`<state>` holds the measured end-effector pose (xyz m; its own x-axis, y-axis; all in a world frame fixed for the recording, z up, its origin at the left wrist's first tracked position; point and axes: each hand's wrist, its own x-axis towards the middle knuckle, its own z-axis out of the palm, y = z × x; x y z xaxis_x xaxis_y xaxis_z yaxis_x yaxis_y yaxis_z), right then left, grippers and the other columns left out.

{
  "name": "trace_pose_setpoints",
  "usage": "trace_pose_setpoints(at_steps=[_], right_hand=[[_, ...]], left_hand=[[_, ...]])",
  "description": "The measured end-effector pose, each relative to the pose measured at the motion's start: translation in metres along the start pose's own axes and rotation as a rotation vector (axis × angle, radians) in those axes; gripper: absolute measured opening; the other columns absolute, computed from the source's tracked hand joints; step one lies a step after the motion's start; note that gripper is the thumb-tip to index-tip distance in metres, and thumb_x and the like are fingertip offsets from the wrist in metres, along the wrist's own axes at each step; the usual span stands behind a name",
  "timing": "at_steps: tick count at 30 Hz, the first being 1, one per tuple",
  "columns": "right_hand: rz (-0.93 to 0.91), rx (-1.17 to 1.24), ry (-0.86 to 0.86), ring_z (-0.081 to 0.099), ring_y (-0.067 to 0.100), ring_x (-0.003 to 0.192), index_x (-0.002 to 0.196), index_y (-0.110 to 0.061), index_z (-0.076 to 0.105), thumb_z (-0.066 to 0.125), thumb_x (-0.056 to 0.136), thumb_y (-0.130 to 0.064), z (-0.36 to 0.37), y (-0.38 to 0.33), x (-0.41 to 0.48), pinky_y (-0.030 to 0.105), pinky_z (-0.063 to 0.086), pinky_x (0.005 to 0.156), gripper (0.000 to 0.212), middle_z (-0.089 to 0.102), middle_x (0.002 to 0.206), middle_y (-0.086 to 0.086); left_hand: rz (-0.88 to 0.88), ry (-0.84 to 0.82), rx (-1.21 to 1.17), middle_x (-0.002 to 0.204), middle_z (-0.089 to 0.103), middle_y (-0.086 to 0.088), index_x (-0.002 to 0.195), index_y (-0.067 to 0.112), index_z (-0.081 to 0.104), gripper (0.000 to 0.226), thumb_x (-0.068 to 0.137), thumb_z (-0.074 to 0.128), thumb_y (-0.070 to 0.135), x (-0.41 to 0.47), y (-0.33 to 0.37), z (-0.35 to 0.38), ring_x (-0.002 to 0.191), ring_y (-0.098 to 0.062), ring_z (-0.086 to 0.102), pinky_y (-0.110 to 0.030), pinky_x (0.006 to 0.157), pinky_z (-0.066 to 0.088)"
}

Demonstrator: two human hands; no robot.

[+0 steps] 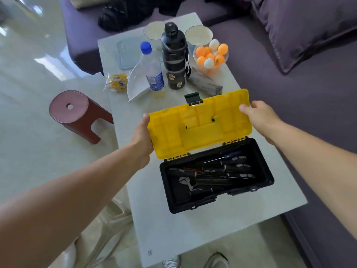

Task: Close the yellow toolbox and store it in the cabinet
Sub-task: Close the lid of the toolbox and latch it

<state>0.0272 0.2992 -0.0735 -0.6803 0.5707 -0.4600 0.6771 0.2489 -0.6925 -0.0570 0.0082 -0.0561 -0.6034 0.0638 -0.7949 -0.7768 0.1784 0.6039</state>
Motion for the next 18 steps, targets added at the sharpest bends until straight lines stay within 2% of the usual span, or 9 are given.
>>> trace_pose_setpoints(at_steps=[3, 6, 9, 11, 12, 14, 16, 18], right_hand=[[0.000, 0.021, -0.024, 0.042, 0.030, 0.129, 0.141, -0.023, 0.036, 0.048, 0.082, -0.046, -0.010, 0.002, -0.016, 0.056, 0.033, 0.105, 0.065, 0.045, 0.145, 0.005], [-0.049, 0.016, -0.037, 0.045, 0.028, 0.125, 0.142, -0.038, 0.028, 0.047, 0.083, -0.023, -0.021, 0.012, -0.030, 0.057, 0.033, 0.105, 0.064, 0.048, 0.140, 0.000], [-0.083, 0.081, -0.073, 0.052, 0.024, 0.117, 0.139, -0.033, 0.037, 0.042, 0.083, 0.002, -0.031, 0.029, -0.044, 0.047, 0.041, 0.097, 0.066, 0.053, 0.134, 0.002], [-0.043, 0.163, -0.108, 0.054, 0.022, 0.118, 0.128, -0.031, 0.051, 0.038, 0.083, 0.010, -0.041, 0.043, -0.057, 0.039, 0.040, 0.091, 0.062, 0.058, 0.128, -0.001], [-0.010, 0.217, -0.132, 0.055, 0.019, 0.117, 0.118, -0.031, 0.059, 0.039, 0.083, 0.007, -0.048, 0.050, -0.065, 0.037, 0.037, 0.090, 0.055, 0.061, 0.124, -0.003], [0.065, 0.367, -0.202, 0.057, 0.014, 0.114, 0.111, -0.027, 0.067, 0.040, 0.080, -0.008, -0.058, 0.066, -0.081, 0.037, 0.035, 0.090, 0.045, 0.066, 0.122, -0.003], [0.122, 0.521, -0.249, 0.061, 0.018, 0.111, 0.113, -0.017, 0.068, 0.035, 0.083, -0.018, -0.061, 0.084, -0.093, 0.036, 0.040, 0.090, 0.044, 0.067, 0.121, 0.006], [0.138, 0.560, -0.263, 0.064, 0.017, 0.108, 0.114, -0.015, 0.066, 0.035, 0.087, -0.022, -0.056, 0.098, -0.104, 0.032, 0.044, 0.087, 0.041, 0.069, 0.117, 0.005]], left_hand=[[-0.012, -0.024, 0.034, 0.151, 0.038, -0.016, 0.149, 0.011, 0.029, 0.082, 0.090, 0.027, 0.068, -0.013, 0.003, -0.008, 0.137, -0.035, 0.036, -0.048, 0.115, 0.025], [-0.008, -0.069, 0.060, 0.150, 0.039, -0.017, 0.148, 0.008, 0.031, 0.085, 0.090, 0.025, 0.069, -0.030, 0.002, -0.013, 0.138, -0.033, 0.037, -0.046, 0.116, 0.024], [-0.011, -0.116, 0.095, 0.143, 0.048, -0.016, 0.143, 0.007, 0.040, 0.076, 0.091, 0.034, 0.063, -0.049, -0.006, -0.018, 0.133, -0.031, 0.042, -0.044, 0.116, 0.025], [0.006, -0.111, 0.114, 0.122, 0.058, -0.014, 0.132, 0.009, 0.052, 0.060, 0.090, 0.048, 0.052, -0.062, -0.016, -0.022, 0.117, -0.027, 0.053, -0.039, 0.110, 0.034], [0.015, -0.094, 0.107, 0.109, 0.058, -0.013, 0.122, 0.009, 0.057, 0.049, 0.088, 0.055, 0.045, -0.068, -0.023, -0.023, 0.104, -0.026, 0.056, -0.037, 0.101, 0.040], [0.001, -0.075, 0.075, 0.103, 0.062, -0.011, 0.111, 0.006, 0.060, 0.035, 0.087, 0.062, 0.031, -0.077, -0.040, -0.022, 0.093, -0.025, 0.061, -0.035, 0.087, 0.046], [-0.026, -0.062, 0.054, 0.105, 0.064, -0.010, 0.119, 0.004, 0.057, 0.038, 0.086, 0.064, 0.021, -0.084, -0.061, -0.021, 0.095, -0.025, 0.063, -0.036, 0.086, 0.047], [-0.034, -0.037, 0.031, 0.105, 0.061, -0.006, 0.123, 0.005, 0.054, 0.040, 0.086, 0.064, 0.017, -0.087, -0.081, -0.019, 0.095, -0.021, 0.061, -0.035, 0.087, 0.045]])
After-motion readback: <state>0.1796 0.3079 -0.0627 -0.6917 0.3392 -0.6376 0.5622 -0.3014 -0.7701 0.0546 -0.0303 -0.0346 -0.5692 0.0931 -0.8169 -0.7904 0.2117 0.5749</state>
